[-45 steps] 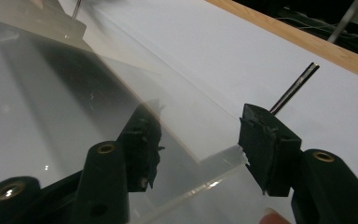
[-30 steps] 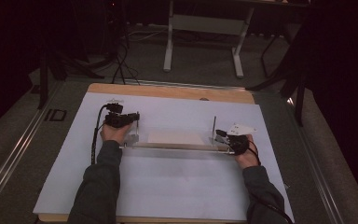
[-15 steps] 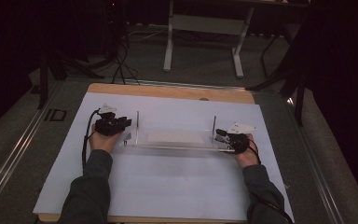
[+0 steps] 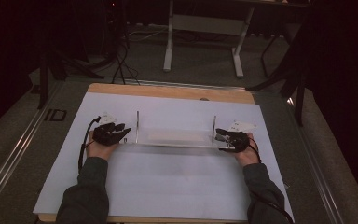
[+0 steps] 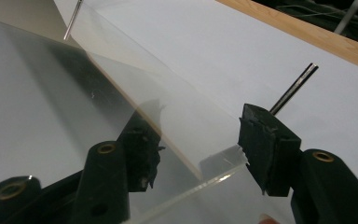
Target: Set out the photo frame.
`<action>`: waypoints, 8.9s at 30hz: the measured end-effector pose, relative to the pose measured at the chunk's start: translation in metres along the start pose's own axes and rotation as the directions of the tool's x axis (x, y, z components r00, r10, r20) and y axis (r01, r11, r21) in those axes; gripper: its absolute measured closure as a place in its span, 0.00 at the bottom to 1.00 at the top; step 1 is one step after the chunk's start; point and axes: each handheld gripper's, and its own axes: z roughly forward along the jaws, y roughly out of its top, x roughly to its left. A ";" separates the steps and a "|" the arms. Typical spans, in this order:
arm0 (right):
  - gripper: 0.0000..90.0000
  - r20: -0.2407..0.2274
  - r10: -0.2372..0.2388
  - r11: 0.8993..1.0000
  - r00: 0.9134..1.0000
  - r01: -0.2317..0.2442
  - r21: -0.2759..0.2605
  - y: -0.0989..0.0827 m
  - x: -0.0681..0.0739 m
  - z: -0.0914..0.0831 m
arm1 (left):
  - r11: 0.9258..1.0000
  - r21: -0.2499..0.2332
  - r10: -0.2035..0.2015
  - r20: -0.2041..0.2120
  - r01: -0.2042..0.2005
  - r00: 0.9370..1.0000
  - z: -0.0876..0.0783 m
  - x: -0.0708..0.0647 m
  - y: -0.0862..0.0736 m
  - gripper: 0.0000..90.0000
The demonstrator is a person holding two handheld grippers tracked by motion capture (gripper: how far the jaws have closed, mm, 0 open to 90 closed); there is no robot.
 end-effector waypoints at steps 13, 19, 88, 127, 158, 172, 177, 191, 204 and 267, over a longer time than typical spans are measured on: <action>0.52 -0.008 0.021 1.000 1.000 -0.021 0.016 0.005 -0.003 0.000 | 0.994 -0.048 0.102 0.057 -0.100 0.993 -0.006 -0.014 -0.005 0.65; 0.52 -0.010 0.031 0.999 0.999 -0.031 0.023 0.006 -0.004 0.000 | 0.983 -0.095 0.162 0.062 -0.156 0.985 -0.007 -0.023 0.000 0.63; 0.40 0.052 0.138 0.987 0.989 -0.133 -0.088 0.013 -0.010 0.003 | 0.982 -0.173 0.088 0.052 -0.078 0.995 0.008 -0.019 0.025 0.55; 0.53 0.156 0.105 0.985 0.982 -0.081 -0.153 0.022 -0.002 0.005 | 0.978 -0.206 0.033 0.018 -0.029 0.999 0.018 -0.013 0.036 0.47; 0.54 0.162 0.112 0.986 0.980 -0.089 -0.140 0.027 -0.005 0.006 | 0.977 -0.206 0.051 0.001 -0.049 0.999 0.023 -0.026 0.044 0.44; 0.54 0.207 0.070 0.993 0.976 -0.050 -0.103 0.035 -0.005 0.008 | 0.980 -0.172 0.091 -0.086 -0.105 0.992 0.024 -0.036 0.050 0.44; 0.54 0.204 0.066 0.994 0.977 -0.046 -0.103 0.036 -0.004 0.006 | 0.980 -0.169 0.089 -0.090 -0.103 0.992 0.022 -0.038 0.050 0.44; 0.54 0.161 0.098 0.992 0.982 -0.084 -0.096 0.040 0.001 -0.006 | 0.989 -0.139 0.049 -0.069 -0.058 0.996 0.007 -0.046 0.049 0.45; 0.54 0.130 0.123 0.991 0.984 -0.114 -0.075 0.038 0.010 -0.013 | 0.992 -0.124 0.007 -0.054 -0.014 0.999 -0.006 -0.052 0.041 0.46; 0.54 0.107 0.166 0.986 0.980 -0.164 -0.029 0.026 0.038 -0.030 | 0.999 -0.054 -0.011 -0.045 0.009 0.999 -0.033 -0.070 0.028 0.46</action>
